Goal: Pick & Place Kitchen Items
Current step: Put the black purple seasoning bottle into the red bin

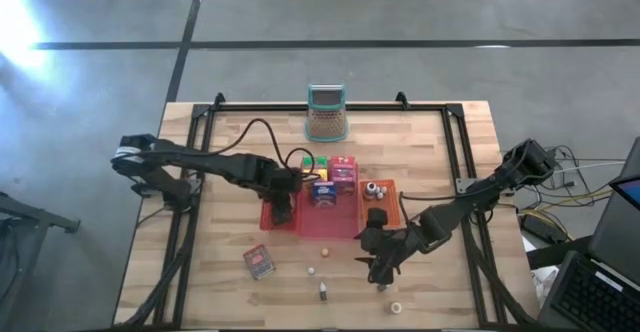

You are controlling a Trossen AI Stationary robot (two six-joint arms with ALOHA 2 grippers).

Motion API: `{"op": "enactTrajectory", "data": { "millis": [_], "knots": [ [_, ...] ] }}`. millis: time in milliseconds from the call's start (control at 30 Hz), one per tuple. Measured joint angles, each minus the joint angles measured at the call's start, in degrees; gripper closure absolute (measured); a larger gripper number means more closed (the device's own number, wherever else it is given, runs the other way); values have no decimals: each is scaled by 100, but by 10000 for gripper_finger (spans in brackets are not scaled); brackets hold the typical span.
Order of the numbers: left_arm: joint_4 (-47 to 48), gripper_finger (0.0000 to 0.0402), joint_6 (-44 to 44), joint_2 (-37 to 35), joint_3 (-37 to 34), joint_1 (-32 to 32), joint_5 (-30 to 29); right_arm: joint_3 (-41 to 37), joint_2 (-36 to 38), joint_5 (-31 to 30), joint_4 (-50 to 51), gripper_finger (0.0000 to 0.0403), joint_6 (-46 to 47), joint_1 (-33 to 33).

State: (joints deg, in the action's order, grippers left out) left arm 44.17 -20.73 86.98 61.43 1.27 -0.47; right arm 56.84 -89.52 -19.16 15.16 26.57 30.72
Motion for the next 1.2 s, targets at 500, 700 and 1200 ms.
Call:
{"op": "enactTrajectory", "data": {
  "millis": [500, 700, 1200],
  "knots": [
    [-161, 174, 65, 0, -180, -67, 22, -2, 1, -31, -3, 154, -17, 0],
    [-265, 173, 133, 0, -180, -71, 22, -2, 0, -33, -9, 135, -15, -2],
    [285, 116, 226, 0, 376, -80, 122, -2, 1, -33, -28, 110, 2, -2]
  ]
}}
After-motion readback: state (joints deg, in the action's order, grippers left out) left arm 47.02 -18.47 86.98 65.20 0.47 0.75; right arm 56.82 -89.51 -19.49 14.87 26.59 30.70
